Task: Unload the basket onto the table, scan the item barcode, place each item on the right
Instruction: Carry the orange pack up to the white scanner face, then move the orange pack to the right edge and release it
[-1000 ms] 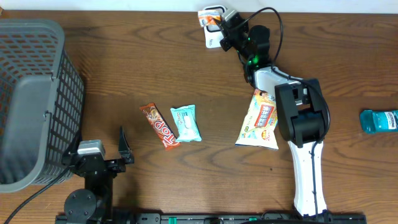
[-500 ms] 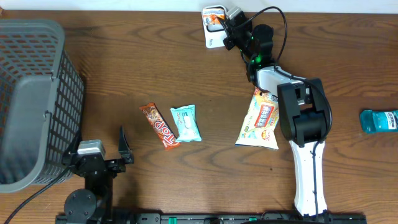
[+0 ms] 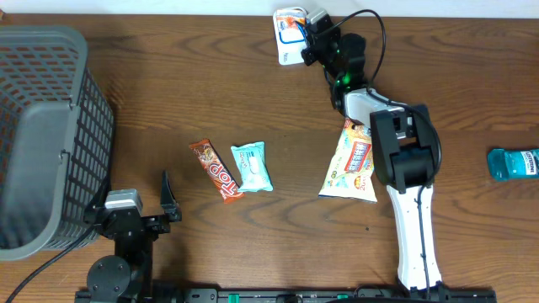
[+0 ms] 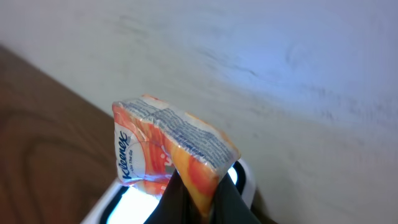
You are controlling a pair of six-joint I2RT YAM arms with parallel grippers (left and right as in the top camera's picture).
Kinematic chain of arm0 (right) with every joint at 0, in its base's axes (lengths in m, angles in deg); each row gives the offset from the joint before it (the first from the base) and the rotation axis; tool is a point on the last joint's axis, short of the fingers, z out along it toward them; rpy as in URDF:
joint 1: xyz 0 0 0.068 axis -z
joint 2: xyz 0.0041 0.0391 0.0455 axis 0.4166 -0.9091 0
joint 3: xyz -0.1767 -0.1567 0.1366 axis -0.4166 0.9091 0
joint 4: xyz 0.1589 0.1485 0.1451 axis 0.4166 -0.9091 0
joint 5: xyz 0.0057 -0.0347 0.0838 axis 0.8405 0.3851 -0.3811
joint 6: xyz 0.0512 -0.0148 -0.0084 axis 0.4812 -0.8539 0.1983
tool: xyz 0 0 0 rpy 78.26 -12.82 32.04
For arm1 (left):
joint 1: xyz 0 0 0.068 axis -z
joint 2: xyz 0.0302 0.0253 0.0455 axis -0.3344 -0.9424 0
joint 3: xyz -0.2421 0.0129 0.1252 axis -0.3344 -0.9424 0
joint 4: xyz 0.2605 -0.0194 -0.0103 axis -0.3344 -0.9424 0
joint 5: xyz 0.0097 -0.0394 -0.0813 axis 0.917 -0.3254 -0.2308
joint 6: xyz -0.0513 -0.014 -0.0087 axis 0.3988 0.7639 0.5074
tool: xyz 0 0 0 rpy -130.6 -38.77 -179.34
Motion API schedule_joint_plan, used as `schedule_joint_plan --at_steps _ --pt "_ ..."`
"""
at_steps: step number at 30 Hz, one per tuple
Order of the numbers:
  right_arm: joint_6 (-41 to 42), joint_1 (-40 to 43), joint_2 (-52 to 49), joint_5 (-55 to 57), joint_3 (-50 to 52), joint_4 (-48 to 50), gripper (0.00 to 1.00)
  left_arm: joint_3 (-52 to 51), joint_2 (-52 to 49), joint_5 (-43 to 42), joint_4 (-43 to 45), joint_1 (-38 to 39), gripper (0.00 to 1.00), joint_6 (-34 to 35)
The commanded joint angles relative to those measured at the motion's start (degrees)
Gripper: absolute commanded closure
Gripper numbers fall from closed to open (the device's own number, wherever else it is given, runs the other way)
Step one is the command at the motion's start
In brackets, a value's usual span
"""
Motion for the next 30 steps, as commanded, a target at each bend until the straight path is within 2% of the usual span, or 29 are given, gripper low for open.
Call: schedule_joint_plan --at_steps 1,10,14,17,19,21,24,30 --pt "5.40 -0.20 -2.89 4.87 -3.17 0.00 0.99 0.00 0.04 0.28 0.04 -0.28 0.02 0.31" --pt "5.88 0.04 -2.82 3.39 -3.39 0.44 0.99 0.00 0.04 0.28 0.04 -0.28 0.02 0.31" --pt "9.33 0.63 -0.13 -0.68 -3.34 -0.37 0.99 0.00 0.04 0.28 0.02 -0.28 0.02 0.31" --pt "11.47 2.05 3.69 -1.90 -3.26 -4.79 0.99 0.00 0.04 0.28 0.04 -0.28 0.02 0.31" --pt "11.50 3.45 7.30 -1.03 -3.26 -11.98 0.99 0.00 0.04 0.28 0.04 -0.28 0.02 0.31" --pt "11.30 4.87 11.06 2.82 -3.26 -20.87 0.99 0.00 0.04 0.28 0.04 -0.28 0.02 0.31" --pt "6.36 6.93 16.74 13.84 -3.26 -35.74 0.99 0.00 0.04 0.28 0.04 -0.28 0.02 0.31" --pt "4.81 9.66 23.32 47.98 -3.26 -58.95 0.99 0.00 0.04 0.28 0.04 -0.28 0.02 0.31"
